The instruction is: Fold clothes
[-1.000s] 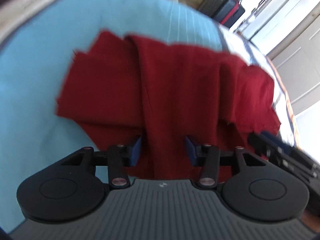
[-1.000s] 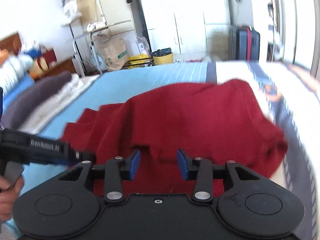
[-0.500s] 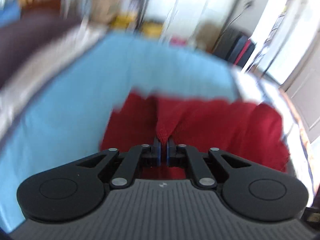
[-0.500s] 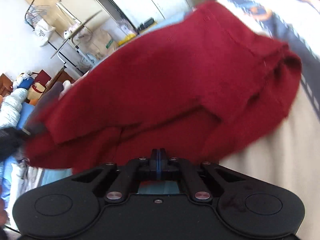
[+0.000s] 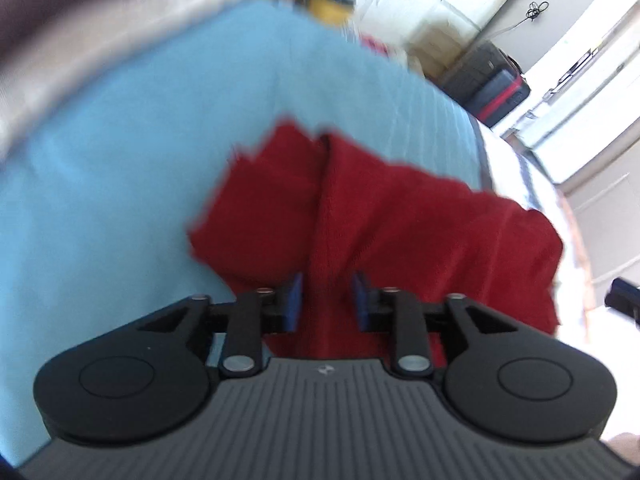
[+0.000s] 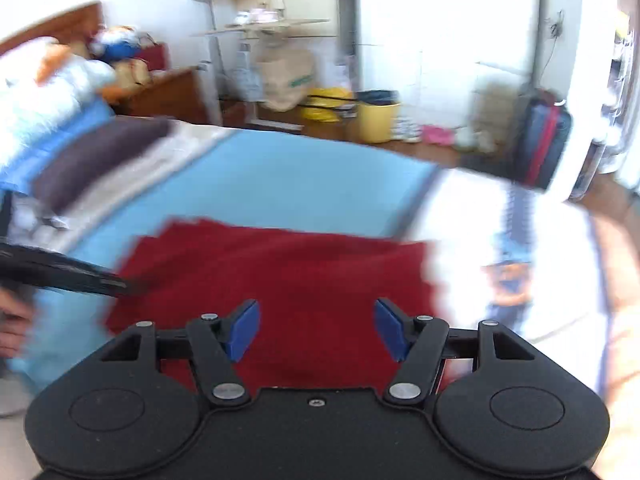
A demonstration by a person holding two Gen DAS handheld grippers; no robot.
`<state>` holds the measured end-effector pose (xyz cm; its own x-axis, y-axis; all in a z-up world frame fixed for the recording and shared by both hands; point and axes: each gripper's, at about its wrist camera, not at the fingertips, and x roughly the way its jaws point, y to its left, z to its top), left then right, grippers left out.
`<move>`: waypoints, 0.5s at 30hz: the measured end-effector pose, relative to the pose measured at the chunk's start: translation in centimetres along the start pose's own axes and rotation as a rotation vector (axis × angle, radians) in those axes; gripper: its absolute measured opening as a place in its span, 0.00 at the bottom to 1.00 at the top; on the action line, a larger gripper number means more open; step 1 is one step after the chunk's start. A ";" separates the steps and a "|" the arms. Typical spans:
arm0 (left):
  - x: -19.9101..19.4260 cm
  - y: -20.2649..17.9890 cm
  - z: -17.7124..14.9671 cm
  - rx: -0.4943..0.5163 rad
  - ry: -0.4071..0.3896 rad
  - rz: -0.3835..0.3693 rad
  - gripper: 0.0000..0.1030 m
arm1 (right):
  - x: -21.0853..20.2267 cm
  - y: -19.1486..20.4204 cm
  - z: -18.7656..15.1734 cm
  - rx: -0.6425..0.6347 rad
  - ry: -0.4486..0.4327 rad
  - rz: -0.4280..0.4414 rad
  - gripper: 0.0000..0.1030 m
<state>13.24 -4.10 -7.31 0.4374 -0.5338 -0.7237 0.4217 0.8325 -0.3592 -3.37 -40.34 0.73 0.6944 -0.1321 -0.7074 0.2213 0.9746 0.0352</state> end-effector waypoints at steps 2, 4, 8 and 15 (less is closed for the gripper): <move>-1.8 -1.8 0.2 0.120 -0.098 0.011 0.41 | 2.4 -3.5 -0.9 0.109 0.048 -0.015 0.64; -2.6 -3.3 -0.2 0.213 -0.136 -0.039 0.41 | 4.5 -6.1 -2.3 0.262 0.114 -0.009 0.61; -0.4 -6.2 -1.5 0.341 -0.028 -0.166 0.41 | 7.4 -8.1 -4.0 0.462 0.194 0.004 0.61; 5.7 -11.8 -5.6 0.691 0.129 -0.088 0.39 | 8.6 -7.8 -5.3 0.481 0.220 -0.015 0.46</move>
<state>6.30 -16.10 -10.46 0.2990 -0.5369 -0.7889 0.8773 0.4800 0.0059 -2.78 -48.15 -9.38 0.5399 -0.0536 -0.8400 0.5549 0.7731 0.3073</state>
